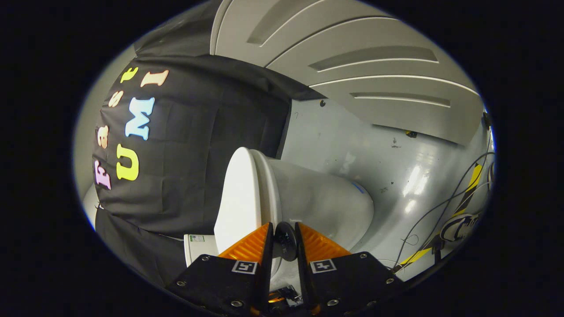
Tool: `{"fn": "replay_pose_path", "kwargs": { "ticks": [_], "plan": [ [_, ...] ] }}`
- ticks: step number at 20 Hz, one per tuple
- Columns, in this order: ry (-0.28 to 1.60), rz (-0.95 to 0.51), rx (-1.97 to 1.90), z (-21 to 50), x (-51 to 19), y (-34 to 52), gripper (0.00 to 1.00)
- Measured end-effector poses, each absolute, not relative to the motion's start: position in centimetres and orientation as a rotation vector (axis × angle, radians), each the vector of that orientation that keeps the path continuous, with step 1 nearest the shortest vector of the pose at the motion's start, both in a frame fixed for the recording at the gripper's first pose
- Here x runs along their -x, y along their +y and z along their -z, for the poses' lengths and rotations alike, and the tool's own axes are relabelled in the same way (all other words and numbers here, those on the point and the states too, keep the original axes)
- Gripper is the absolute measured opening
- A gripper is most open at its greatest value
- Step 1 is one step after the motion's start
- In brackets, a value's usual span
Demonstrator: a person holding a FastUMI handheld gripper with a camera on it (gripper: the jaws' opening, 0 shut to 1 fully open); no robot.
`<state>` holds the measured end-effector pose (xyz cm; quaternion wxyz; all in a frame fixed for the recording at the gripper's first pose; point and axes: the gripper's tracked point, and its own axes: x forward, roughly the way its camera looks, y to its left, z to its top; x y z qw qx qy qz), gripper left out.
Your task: Open the toilet lid.
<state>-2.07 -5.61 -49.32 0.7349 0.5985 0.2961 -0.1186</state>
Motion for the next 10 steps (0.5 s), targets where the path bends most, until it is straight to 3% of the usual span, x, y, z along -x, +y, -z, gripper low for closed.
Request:
{"fn": "replay_pose_path", "kwargs": {
  "ticks": [3,10],
  "plan": [
    [0.63,0.25,-1.338,49.1,2.2,-5.7,0.25],
    [0.592,0.238,-1.279,48.2,2.2,-5.7,0.01]
  ]
}}
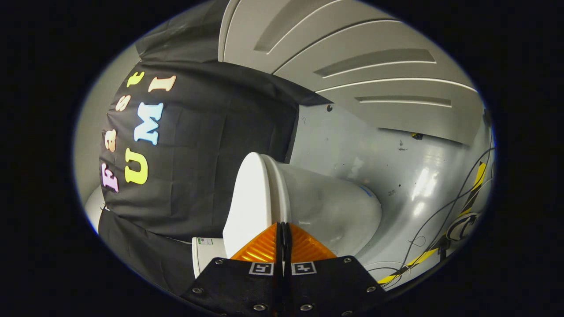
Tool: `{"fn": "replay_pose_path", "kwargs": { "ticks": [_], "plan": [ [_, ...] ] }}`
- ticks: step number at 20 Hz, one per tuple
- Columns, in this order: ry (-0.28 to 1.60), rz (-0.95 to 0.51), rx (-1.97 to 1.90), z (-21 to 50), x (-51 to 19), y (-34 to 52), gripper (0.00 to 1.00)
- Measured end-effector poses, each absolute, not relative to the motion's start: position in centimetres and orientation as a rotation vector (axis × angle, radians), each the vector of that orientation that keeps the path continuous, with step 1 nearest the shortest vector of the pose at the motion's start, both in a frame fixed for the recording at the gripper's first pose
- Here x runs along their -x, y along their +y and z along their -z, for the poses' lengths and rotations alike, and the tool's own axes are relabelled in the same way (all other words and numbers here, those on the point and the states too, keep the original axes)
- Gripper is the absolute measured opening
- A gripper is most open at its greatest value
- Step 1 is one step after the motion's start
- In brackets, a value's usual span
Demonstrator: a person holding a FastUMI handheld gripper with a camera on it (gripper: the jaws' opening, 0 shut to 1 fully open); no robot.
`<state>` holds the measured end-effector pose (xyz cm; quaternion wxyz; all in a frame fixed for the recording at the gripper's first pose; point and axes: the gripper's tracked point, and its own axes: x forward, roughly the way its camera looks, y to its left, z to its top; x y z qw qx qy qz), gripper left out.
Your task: Open the toilet lid.
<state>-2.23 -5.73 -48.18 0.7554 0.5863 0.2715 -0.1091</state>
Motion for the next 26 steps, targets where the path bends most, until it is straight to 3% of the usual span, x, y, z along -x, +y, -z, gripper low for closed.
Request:
{"fn": "replay_pose_path", "kwargs": {
  "ticks": [10,26],
  "plan": [
    [0.638,0.23,-1.084,46.5,2.0,-5.6,0.0],
    [0.524,0.181,-0.833,35.4,0.3,-4.1,0.0]
  ]
}}
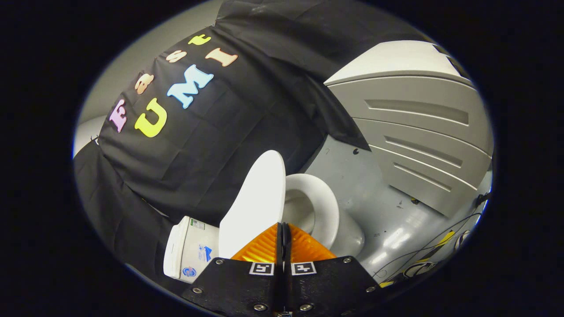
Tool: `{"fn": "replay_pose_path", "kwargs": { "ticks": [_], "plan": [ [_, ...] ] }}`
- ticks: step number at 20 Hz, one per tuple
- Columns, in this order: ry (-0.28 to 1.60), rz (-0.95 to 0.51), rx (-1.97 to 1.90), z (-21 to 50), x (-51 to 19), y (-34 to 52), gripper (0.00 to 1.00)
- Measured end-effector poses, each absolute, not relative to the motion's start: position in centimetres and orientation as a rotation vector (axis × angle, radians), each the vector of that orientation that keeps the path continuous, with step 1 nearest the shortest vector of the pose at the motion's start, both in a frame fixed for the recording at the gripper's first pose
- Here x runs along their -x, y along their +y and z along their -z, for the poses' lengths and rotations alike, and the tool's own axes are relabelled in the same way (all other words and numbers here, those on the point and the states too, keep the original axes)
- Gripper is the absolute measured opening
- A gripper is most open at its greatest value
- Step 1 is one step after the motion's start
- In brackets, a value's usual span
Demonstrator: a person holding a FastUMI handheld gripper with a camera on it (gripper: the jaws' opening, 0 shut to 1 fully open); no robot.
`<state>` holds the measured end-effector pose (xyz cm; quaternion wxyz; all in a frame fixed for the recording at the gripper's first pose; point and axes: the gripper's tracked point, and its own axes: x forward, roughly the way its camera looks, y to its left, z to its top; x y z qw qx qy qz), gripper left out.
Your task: Open the toilet lid.
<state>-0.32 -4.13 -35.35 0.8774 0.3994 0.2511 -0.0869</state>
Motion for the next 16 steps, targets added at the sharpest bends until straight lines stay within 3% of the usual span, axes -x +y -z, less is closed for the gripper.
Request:
{"fn": "replay_pose_path", "kwargs": {
  "ticks": [16],
  "plan": [
    [0.408,0.157,-0.508,27.7,-1.1,-1.1,0.0]
  ]
}}
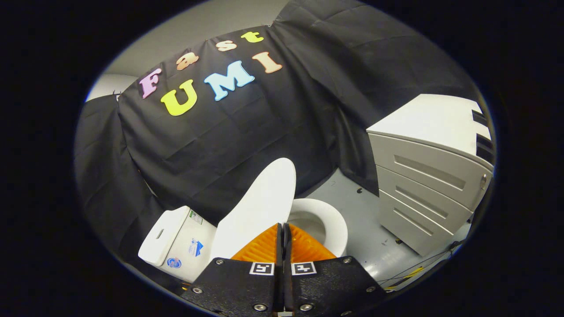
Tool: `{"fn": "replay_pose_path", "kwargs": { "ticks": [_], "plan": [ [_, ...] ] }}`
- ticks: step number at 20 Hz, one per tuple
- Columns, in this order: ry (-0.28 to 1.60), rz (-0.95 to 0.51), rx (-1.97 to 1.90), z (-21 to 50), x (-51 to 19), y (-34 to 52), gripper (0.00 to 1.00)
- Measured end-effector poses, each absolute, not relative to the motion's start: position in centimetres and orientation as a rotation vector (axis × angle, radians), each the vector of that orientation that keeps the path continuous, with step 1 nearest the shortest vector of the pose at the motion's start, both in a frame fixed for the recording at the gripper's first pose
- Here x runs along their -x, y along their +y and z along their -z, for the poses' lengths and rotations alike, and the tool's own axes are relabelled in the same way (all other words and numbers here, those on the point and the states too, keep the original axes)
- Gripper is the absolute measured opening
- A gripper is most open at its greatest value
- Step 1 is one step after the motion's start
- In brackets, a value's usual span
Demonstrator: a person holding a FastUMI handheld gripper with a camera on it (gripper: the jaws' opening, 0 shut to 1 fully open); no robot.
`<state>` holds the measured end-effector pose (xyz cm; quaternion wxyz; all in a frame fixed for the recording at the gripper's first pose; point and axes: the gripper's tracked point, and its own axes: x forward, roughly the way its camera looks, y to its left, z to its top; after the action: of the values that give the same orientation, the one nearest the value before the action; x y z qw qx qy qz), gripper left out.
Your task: Open the toilet lid.
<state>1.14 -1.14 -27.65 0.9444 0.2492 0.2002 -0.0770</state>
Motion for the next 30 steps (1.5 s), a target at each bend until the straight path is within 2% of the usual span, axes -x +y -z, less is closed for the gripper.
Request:
{"fn": "replay_pose_path", "kwargs": {
  "ticks": [30],
  "plan": [
    [0.336,0.113,-0.212,17.0,-2.7,7.2,0.0]
  ]
}}
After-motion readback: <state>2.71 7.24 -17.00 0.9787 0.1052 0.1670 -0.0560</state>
